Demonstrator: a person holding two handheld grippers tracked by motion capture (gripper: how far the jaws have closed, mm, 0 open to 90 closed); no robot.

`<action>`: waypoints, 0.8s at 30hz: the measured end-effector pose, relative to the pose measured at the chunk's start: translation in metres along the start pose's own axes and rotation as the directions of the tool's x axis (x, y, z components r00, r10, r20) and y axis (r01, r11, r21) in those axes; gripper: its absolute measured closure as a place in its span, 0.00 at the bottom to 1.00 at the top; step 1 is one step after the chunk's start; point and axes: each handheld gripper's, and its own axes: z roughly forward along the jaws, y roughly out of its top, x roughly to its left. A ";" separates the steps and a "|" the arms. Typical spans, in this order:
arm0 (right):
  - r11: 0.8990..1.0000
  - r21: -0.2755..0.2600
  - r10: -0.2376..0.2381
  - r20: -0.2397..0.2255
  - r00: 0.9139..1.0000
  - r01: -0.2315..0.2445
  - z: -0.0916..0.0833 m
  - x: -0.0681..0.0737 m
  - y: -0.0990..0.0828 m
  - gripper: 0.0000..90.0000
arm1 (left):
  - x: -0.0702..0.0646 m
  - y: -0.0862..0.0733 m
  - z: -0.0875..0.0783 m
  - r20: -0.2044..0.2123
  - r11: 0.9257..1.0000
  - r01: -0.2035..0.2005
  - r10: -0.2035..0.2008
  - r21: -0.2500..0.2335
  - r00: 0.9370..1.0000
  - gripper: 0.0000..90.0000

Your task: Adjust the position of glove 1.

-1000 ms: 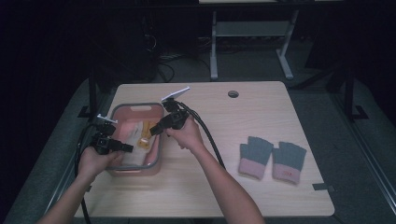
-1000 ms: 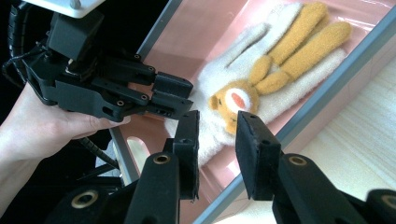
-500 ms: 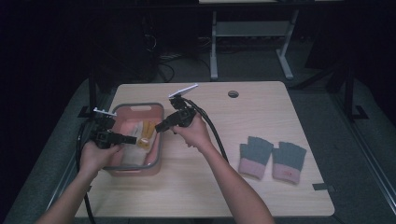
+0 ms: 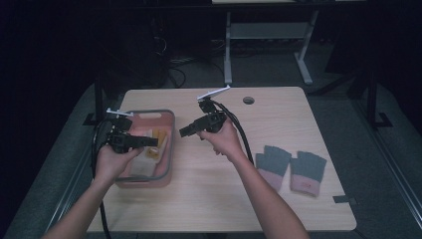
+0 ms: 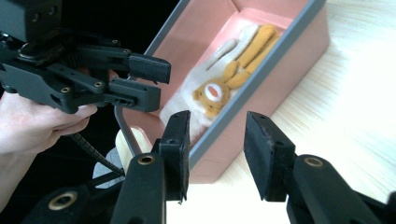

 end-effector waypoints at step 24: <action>0.998 -0.061 0.030 0.060 0.998 -0.027 -0.062 -0.023 -0.040 0.62 | -0.058 0.008 0.028 0.082 0.994 -0.109 0.108 0.008 0.991 0.52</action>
